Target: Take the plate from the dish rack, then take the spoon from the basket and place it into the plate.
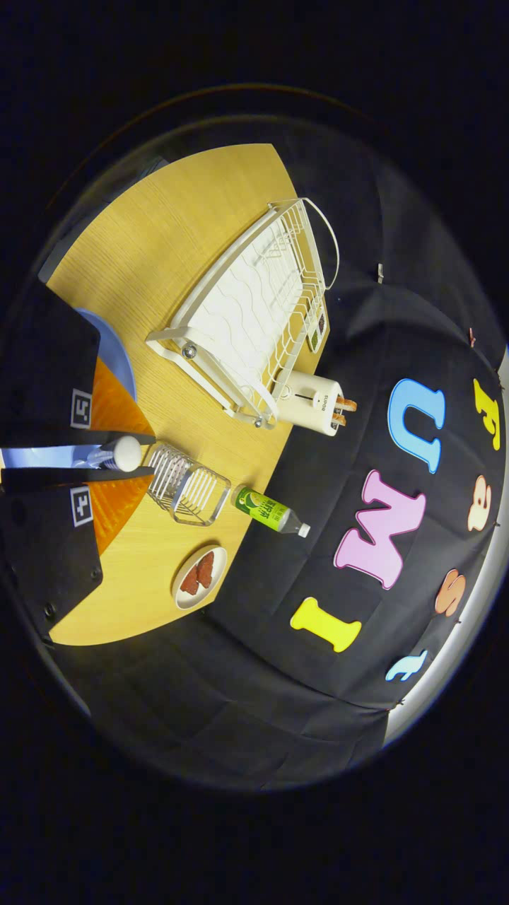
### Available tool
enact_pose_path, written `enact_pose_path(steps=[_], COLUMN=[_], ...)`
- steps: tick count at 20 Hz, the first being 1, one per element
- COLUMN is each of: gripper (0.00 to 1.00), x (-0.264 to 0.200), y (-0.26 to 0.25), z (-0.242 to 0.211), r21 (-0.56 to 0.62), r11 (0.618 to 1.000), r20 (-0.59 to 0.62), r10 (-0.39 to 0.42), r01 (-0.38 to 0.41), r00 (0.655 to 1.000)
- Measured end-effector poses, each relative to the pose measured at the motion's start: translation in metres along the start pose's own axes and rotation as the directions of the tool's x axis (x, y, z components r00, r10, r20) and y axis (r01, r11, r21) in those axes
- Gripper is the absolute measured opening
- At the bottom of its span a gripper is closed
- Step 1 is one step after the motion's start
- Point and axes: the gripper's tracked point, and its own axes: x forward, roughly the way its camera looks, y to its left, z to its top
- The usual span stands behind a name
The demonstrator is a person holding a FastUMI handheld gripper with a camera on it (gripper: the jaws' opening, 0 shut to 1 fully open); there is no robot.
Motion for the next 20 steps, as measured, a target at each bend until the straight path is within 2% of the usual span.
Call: enact_pose_path(steps=[5, 7, 8, 12, 16, 20], gripper=[0.18, 0.2, 0.25, 1.0, 0.98, 0.98], x=[0.001, 0.0, -0.002, -0.024, -0.038, -0.053], y=[0.007, 0.012, 0.017, 0.03, 0.025, 0.005], z=[-0.004, -0.004, -0.006, 0.008, 0.035, 0.084], r21=[-0.002, 0.018, 0.046, 0.215, 0.3, 0.368], r11=[1.0, 0.999, 0.997, 0.968, 0.944, 0.921], r20=[-0.029, -0.049, -0.061, -0.047, -0.007, 0.077], r10=[0.002, 0.037, 0.064, 0.142, 0.143, 0.108], r01=[-0.003, -0.036, -0.061, -0.128, -0.134, -0.129], r00=[1.0, 0.998, 0.996, 0.989, 0.99, 0.991])
